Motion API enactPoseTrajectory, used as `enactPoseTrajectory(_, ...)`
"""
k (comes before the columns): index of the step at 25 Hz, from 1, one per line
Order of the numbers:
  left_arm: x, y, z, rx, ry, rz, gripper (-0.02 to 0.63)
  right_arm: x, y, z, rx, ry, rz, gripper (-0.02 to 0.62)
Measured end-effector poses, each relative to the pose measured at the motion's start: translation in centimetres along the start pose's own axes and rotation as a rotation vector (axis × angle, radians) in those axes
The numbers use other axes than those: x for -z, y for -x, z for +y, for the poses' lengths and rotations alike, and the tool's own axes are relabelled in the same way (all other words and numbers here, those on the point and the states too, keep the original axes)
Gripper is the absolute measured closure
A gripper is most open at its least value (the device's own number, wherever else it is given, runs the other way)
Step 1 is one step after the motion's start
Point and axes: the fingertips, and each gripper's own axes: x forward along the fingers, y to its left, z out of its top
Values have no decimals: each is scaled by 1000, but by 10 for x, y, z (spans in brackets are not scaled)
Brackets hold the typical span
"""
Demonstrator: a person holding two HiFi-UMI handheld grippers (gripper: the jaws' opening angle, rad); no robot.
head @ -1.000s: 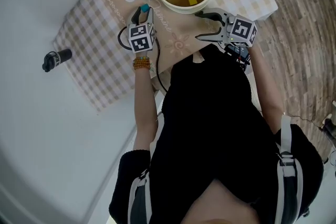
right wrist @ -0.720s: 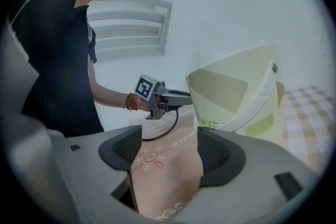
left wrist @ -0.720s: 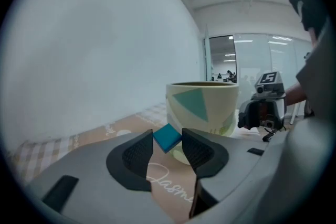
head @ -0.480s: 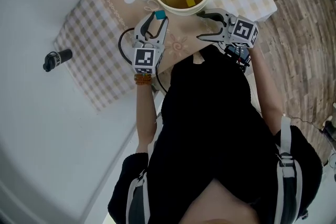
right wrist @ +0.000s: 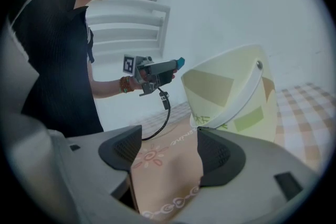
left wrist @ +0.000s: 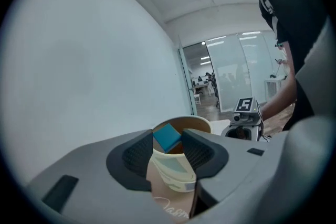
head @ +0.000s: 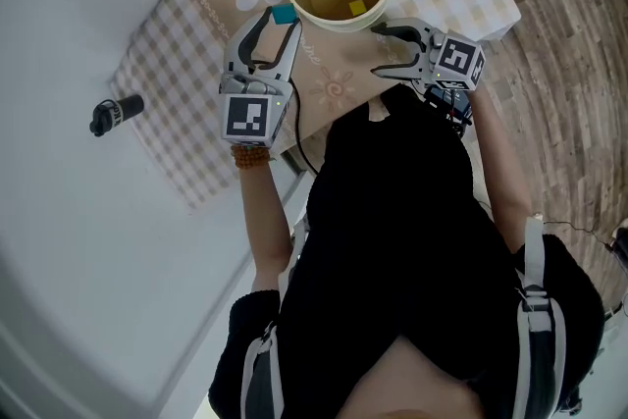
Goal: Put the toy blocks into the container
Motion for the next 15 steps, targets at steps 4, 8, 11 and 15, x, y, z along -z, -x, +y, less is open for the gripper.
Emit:
enactPoseTrajectory(4, -12, -32, 11, 23, -144, 118, 417, -2, -2, 0, 4, -3, -20, 261)
enactPoseTrajectory(8, -8, -67, 1, 70, -305, 245, 417, -1, 1, 3, 10, -9, -35, 261)
enactPoseTrajectory(11, 12, -90, -13, 140, -463, 373, 417, 0, 9, -2, 32, -12, -48, 261)
enactPoseTrajectory(15, 36, -108, -28, 228, -535, 507, 416, 1, 19, -4, 54, -24, -64, 261)
